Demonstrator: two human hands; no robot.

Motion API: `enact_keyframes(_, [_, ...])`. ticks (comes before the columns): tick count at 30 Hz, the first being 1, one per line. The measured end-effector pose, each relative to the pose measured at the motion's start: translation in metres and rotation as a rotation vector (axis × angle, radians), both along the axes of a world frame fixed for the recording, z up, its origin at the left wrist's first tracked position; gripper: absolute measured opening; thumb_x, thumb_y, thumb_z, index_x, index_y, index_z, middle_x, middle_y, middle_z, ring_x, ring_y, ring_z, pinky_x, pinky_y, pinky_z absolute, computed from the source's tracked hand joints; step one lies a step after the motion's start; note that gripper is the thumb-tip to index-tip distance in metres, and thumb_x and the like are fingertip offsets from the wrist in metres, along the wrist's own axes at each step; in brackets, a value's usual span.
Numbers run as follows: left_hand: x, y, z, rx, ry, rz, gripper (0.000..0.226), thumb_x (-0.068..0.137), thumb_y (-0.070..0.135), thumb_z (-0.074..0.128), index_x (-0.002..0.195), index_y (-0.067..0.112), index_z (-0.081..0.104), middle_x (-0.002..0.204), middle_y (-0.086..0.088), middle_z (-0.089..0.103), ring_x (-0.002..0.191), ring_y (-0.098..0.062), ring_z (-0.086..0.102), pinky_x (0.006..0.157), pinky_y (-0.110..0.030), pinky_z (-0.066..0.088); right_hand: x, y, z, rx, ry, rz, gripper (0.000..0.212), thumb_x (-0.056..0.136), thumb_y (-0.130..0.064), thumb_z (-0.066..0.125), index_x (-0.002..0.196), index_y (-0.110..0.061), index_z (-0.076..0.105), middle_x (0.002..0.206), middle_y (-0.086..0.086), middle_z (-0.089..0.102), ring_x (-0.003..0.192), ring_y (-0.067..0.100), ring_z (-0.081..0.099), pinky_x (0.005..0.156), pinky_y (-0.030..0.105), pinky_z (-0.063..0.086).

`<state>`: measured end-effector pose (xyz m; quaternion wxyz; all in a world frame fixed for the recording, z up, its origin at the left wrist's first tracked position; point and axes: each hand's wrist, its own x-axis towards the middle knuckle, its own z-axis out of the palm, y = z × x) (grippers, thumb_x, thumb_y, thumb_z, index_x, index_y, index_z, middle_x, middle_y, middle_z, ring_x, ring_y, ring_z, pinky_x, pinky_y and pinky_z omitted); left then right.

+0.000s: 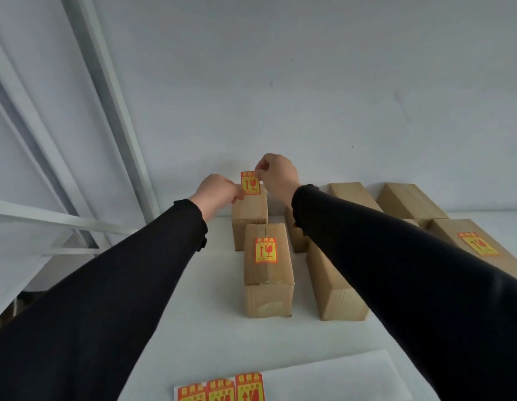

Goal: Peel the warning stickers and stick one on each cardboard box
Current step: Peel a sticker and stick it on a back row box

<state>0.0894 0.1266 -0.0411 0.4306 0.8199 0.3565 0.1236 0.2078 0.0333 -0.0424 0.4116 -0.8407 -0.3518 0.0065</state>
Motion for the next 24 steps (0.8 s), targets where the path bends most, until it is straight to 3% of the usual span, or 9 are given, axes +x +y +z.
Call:
enact_keyframes(5, [0.015,0.009,-0.017,-0.006,0.115,0.021,0.020,0.083,0.014,0.072,0.068,0.010,0.060,0.076,-0.003,0.057,0.075,-0.021,0.055,0.058,-0.027,0.039,0.012,0.020,-0.029,-0.109,-0.028,-0.042,0.010,0.097,-0.016,0.055,0.094,-0.020,0.064,0.092,-0.002,0.066,0.088,0.017,0.063,0.077,0.031,0.057])
enact_keyframes(11, [0.023,0.014,-0.030,-0.043,0.142,0.017,0.013,0.081,0.011,0.073,0.083,0.005,0.062,0.081,-0.005,0.055,0.076,-0.022,0.052,0.059,-0.025,0.037,0.021,0.022,-0.042,-0.187,-0.053,-0.036,0.013,0.097,-0.016,0.054,0.101,-0.015,0.066,0.101,0.003,0.068,0.094,0.020,0.063,0.082,0.034,0.056])
enact_keyframes(16, [0.025,0.018,-0.036,-0.072,0.130,-0.006,0.012,0.080,0.010,0.071,0.077,0.006,0.060,0.079,-0.009,0.055,0.060,-0.018,0.045,0.051,-0.023,0.033,0.023,0.022,-0.050,-0.193,-0.065,-0.058,0.012,0.097,-0.018,0.057,0.103,-0.014,0.067,0.102,0.003,0.067,0.095,0.019,0.062,0.081,0.030,0.055])
enact_keyframes(19, [0.028,0.017,-0.034,-0.059,0.154,-0.019,0.017,0.080,0.011,0.070,0.092,0.003,0.064,0.094,-0.019,0.059,0.075,-0.026,0.055,0.056,-0.024,0.035,0.025,0.023,-0.053,-0.201,-0.067,-0.076,0.013,0.097,-0.019,0.058,0.102,-0.014,0.069,0.100,0.003,0.067,0.093,0.017,0.062,0.078,0.027,0.053])
enact_keyframes(21, [0.030,0.016,-0.035,-0.035,0.168,-0.008,0.030,0.081,0.011,0.070,0.107,-0.002,0.067,0.108,-0.024,0.063,0.102,-0.037,0.064,0.061,-0.026,0.036,0.027,0.024,-0.053,-0.208,-0.074,-0.079,0.014,0.096,-0.018,0.058,0.101,-0.013,0.070,0.099,0.004,0.069,0.092,0.018,0.063,0.078,0.028,0.055])
enact_keyframes(22, [0.031,0.015,-0.035,-0.026,0.171,-0.004,0.036,0.081,0.011,0.070,0.113,-0.005,0.066,0.116,-0.025,0.064,0.114,-0.039,0.061,0.061,-0.026,0.035,0.027,0.024,-0.053,-0.217,-0.080,-0.077,0.014,0.096,-0.018,0.058,0.101,-0.012,0.070,0.099,0.004,0.069,0.092,0.018,0.064,0.078,0.028,0.055])
enact_keyframes(24, [0.032,0.015,-0.034,-0.018,0.182,-0.006,0.037,0.082,0.010,0.069,0.116,-0.006,0.065,0.121,-0.026,0.063,0.119,-0.039,0.059,0.063,-0.027,0.035,0.027,0.024,-0.054,-0.230,-0.086,-0.076,0.015,0.096,-0.018,0.058,0.100,-0.012,0.071,0.098,0.005,0.069,0.091,0.018,0.064,0.076,0.028,0.054])
